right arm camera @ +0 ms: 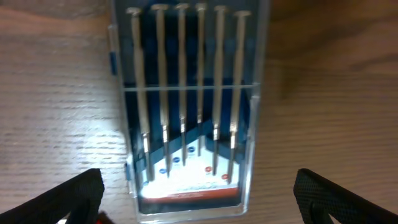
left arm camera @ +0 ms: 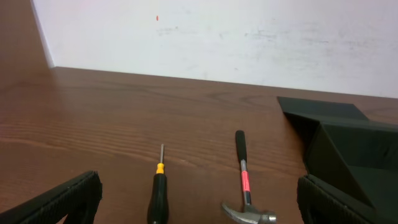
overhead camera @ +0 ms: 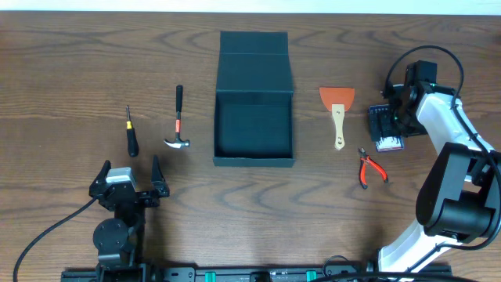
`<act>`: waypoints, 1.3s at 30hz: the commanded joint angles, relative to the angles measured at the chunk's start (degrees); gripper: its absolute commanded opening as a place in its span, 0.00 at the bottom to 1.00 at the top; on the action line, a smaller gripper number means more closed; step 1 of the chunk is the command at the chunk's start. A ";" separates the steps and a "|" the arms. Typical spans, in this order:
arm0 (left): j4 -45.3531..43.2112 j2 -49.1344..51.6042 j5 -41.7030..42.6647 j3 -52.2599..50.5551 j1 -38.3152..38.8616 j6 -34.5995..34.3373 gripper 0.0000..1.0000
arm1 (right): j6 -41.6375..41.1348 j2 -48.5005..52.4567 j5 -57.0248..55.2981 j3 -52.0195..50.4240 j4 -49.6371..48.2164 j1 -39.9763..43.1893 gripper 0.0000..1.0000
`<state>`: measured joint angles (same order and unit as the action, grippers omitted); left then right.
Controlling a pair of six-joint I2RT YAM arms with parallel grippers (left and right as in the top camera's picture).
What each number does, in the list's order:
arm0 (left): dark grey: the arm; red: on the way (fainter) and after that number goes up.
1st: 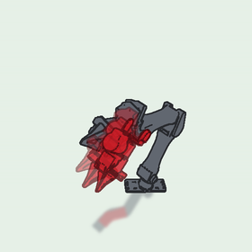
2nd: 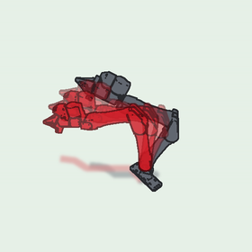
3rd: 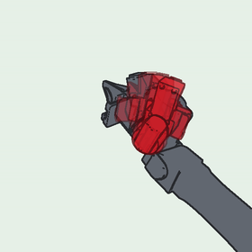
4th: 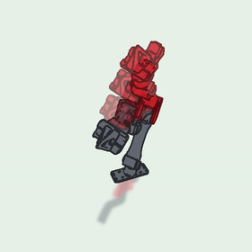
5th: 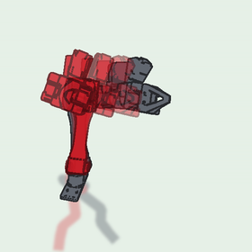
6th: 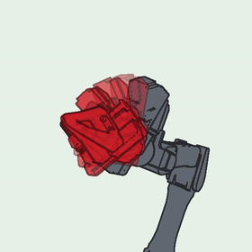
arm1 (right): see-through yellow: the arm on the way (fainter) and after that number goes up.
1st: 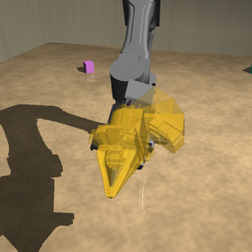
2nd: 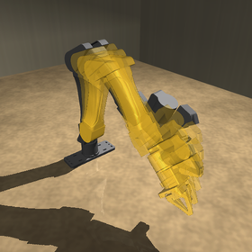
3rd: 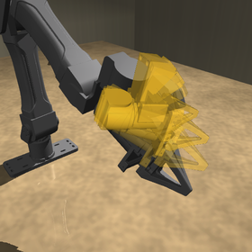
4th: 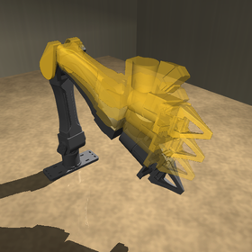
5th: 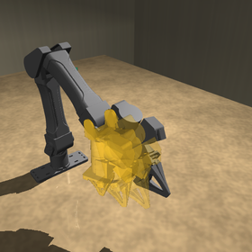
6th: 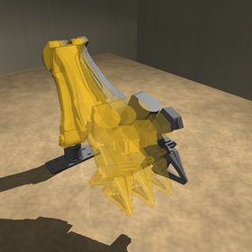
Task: Pack container
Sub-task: 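Lower the right gripper and grasp the clear screwdriver case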
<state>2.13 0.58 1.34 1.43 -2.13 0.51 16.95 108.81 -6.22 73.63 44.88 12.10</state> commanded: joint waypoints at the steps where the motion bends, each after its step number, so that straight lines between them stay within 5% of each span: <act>1: 1.88 -0.35 -0.44 -1.20 0.20 0.96 0.99 | -1.05 1.14 -1.03 -0.22 -0.39 1.11 0.99; 39: 1.88 -0.35 -0.46 -1.20 0.17 0.96 0.98 | -1.29 8.11 5.20 -0.13 -5.31 1.09 0.99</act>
<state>2.13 0.58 1.34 1.43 -2.13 0.51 16.71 114.19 -0.91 73.76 39.90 13.06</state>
